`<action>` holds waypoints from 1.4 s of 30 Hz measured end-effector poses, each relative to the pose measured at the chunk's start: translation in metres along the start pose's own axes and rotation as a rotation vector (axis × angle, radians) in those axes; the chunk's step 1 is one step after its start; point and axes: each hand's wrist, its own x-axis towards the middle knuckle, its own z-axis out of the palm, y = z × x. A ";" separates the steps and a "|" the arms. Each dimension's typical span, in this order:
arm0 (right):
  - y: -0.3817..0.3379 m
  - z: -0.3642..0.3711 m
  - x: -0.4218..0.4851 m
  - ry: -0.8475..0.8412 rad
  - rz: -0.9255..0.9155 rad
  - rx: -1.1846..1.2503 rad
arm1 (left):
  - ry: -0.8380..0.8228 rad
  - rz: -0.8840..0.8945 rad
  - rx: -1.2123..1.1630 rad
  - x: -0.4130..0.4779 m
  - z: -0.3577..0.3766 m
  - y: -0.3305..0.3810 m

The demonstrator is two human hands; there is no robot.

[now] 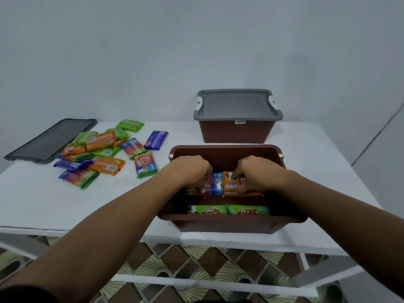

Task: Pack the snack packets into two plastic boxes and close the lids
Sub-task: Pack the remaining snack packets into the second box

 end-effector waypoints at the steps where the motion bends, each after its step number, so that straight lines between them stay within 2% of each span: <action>1: 0.000 0.000 0.000 -0.009 -0.001 -0.004 | 0.005 0.001 0.009 0.000 0.000 0.000; 7: -0.003 0.002 0.002 0.031 -0.007 -0.082 | -0.024 -0.021 0.006 0.004 0.000 0.000; 11: -0.004 -0.001 0.001 0.009 0.003 -0.032 | 0.011 -0.015 -0.084 0.000 0.001 -0.005; 15: -0.009 -0.015 0.002 0.089 -0.066 0.105 | 0.206 0.090 -0.305 -0.009 -0.006 -0.015; 20: -0.035 -0.036 0.020 0.355 -0.137 0.177 | 0.434 0.123 -0.365 -0.020 -0.011 -0.033; 23: -0.055 -0.046 0.038 0.432 -0.145 0.216 | 0.493 0.105 -0.398 -0.032 -0.011 -0.058; 30: -0.115 -0.063 0.088 0.444 -0.185 0.246 | 0.591 0.066 -0.418 -0.065 -0.004 -0.129; 42: -0.226 -0.080 0.175 0.398 -0.222 0.237 | 0.556 -0.045 -0.401 -0.118 0.013 -0.248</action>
